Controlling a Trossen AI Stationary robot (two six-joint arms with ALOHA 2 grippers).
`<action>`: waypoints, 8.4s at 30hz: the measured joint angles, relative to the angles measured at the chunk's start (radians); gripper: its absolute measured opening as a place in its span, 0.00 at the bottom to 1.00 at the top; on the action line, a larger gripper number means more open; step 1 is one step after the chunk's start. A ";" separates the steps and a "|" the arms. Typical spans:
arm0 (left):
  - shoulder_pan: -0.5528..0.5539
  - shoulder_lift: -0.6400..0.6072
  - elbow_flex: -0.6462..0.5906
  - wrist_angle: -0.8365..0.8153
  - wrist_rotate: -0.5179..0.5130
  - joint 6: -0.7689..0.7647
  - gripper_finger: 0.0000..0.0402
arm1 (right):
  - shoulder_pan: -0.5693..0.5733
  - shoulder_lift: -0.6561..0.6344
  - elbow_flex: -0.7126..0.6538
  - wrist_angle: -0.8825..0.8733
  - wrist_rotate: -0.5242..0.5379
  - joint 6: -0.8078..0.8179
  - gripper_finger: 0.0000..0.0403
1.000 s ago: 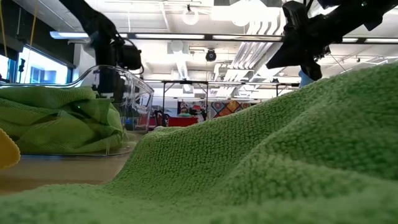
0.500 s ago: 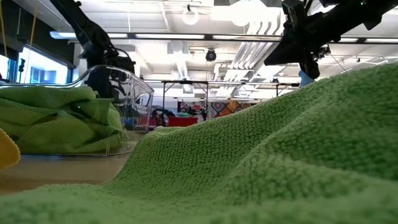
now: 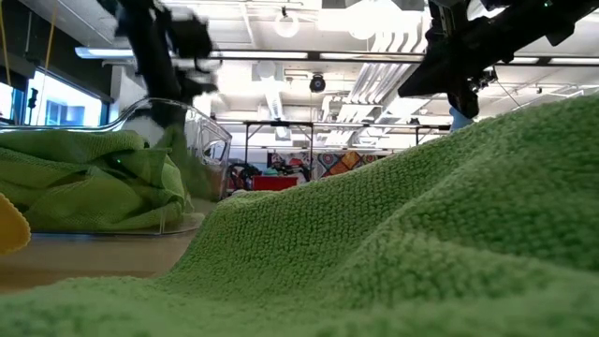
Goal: Sort microfiber towel by color & place in baskets
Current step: Put the green towel into the left transparent bin, then put the yellow towel into the right transparent bin
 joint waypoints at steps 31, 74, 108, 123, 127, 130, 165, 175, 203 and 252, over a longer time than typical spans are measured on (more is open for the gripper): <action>-1.094 0.146 0.779 -0.504 -0.518 -0.765 0.00 | 0.000 0.000 0.000 -0.031 -0.088 -0.140 0.00; -1.083 -0.178 0.263 -0.735 -0.289 -1.250 0.00 | 0.000 0.000 0.000 -0.041 -0.113 -0.144 0.00; -0.993 0.067 -0.089 -0.269 -0.169 -1.248 0.05 | 0.000 0.000 0.000 -0.047 -0.142 -0.151 0.00; -0.994 -0.026 -0.084 -0.274 -0.112 -1.218 0.27 | 0.000 0.000 0.000 -0.047 -0.142 -0.174 0.00; -0.994 -0.090 -0.059 -0.296 -0.107 -1.247 0.27 | 0.000 0.000 0.000 -0.047 -0.142 -0.181 0.00; -0.994 -0.127 -0.033 -0.339 -0.122 -1.256 0.26 | 0.000 0.000 0.000 -0.047 -0.142 -0.181 0.00; -0.979 0.264 -0.036 -0.270 -0.050 -1.259 0.26 | 0.000 0.001 0.000 -0.070 -0.142 -0.193 0.00; -0.982 0.150 0.016 -0.389 -0.047 -1.328 0.26 | 0.000 0.001 0.000 -0.090 -0.142 -0.192 0.00; -1.039 0.083 0.295 0.002 -0.396 -0.580 0.26 | 0.006 0.001 0.000 -0.048 -0.104 -0.223 0.01; -1.115 -0.391 -0.086 0.068 -0.295 -0.039 0.26 | 0.268 1.139 0.880 -0.868 -0.035 0.198 0.63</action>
